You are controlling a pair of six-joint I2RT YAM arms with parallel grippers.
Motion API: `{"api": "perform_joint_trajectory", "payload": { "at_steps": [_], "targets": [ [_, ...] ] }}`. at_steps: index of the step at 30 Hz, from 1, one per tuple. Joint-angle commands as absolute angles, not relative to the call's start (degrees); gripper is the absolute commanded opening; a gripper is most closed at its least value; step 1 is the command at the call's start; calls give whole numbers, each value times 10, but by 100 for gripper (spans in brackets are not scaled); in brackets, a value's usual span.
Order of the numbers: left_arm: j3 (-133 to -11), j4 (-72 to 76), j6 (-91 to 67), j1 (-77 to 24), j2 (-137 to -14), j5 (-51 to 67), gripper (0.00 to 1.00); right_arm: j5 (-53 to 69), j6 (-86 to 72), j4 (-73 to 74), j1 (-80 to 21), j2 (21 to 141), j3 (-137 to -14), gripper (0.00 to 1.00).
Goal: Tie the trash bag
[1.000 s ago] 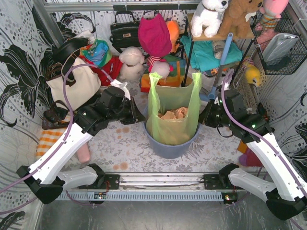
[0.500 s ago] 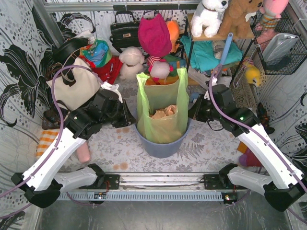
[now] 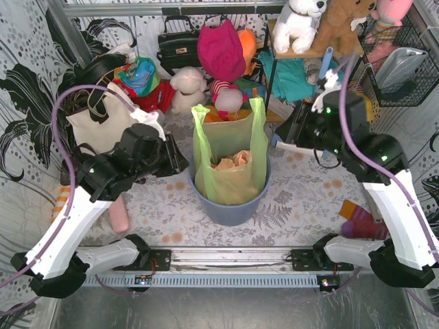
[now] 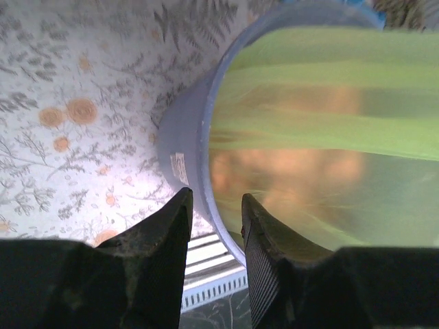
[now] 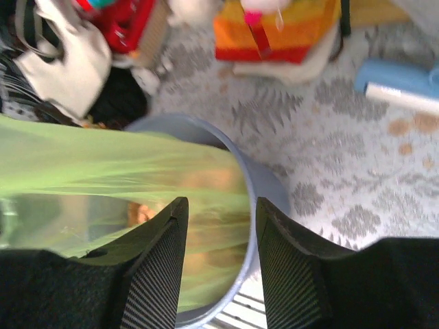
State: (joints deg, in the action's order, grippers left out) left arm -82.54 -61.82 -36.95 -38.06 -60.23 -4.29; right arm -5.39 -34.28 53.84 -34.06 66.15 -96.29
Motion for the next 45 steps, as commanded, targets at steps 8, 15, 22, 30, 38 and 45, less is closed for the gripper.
{"api": "perform_joint_trajectory", "payload": {
  "at_steps": [8, 15, 22, 30, 38, 45],
  "targets": [
    [-1041, -576, -314, -375, -578, -117, 47, 58, -280, 554, -342, 744, -1223, 45],
    [-1164, -448, -271, -374, -635, 55, 52, 153, -223, 418, -342, 717, -1180, 48],
    [-1230, -244, -318, -375, -732, 296, 55, 195, -153, 333, -342, 693, -1145, 58],
    [-1133, -22, -458, -391, -764, 367, 53, 182, -110, 292, -342, 684, -1132, 62],
    [-1074, 9, -502, -440, -721, 368, 55, 202, -111, 278, -343, 694, -1119, 64],
    [-1087, 7, -533, -440, -689, 388, 59, 197, -112, 274, -342, 691, -1109, 64]
  ]
}}
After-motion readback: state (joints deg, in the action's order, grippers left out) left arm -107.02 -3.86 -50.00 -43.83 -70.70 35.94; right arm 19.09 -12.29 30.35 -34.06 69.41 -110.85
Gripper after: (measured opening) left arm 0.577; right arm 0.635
